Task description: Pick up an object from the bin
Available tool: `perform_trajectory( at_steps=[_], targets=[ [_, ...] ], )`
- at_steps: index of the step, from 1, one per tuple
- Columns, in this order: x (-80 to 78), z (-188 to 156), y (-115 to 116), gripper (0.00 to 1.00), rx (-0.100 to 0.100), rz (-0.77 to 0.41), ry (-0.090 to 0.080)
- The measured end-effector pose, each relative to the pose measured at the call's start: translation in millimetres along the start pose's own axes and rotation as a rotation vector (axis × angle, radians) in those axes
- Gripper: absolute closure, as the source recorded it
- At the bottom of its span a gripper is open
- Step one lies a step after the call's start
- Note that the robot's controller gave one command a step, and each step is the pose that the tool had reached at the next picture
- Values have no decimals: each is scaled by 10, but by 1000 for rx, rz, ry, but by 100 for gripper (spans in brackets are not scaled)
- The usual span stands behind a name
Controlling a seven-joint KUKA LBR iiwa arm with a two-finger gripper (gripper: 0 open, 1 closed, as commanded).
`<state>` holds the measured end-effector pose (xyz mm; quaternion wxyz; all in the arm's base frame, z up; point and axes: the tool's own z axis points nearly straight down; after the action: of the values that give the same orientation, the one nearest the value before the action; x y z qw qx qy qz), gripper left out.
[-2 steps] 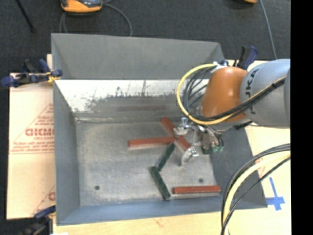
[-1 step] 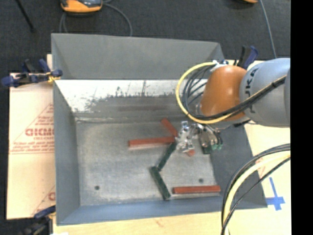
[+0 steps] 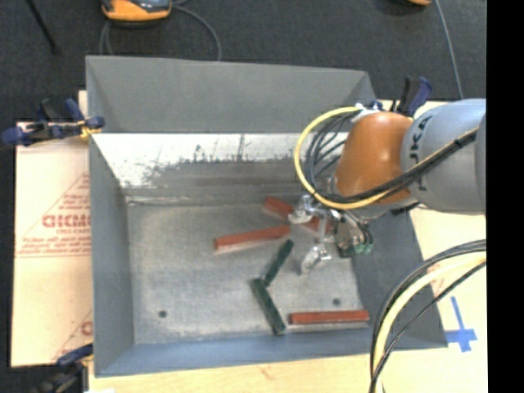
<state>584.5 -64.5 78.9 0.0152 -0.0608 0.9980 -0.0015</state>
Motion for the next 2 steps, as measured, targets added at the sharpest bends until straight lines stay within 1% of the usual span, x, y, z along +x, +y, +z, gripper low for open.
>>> perform_trajectory(
  at_steps=[1, 2],
  targets=[
    [5, 1, 0, 0, 0, -1, 2],
    [-116, -34, 709, 100, -3, -323, 21]
  ],
)
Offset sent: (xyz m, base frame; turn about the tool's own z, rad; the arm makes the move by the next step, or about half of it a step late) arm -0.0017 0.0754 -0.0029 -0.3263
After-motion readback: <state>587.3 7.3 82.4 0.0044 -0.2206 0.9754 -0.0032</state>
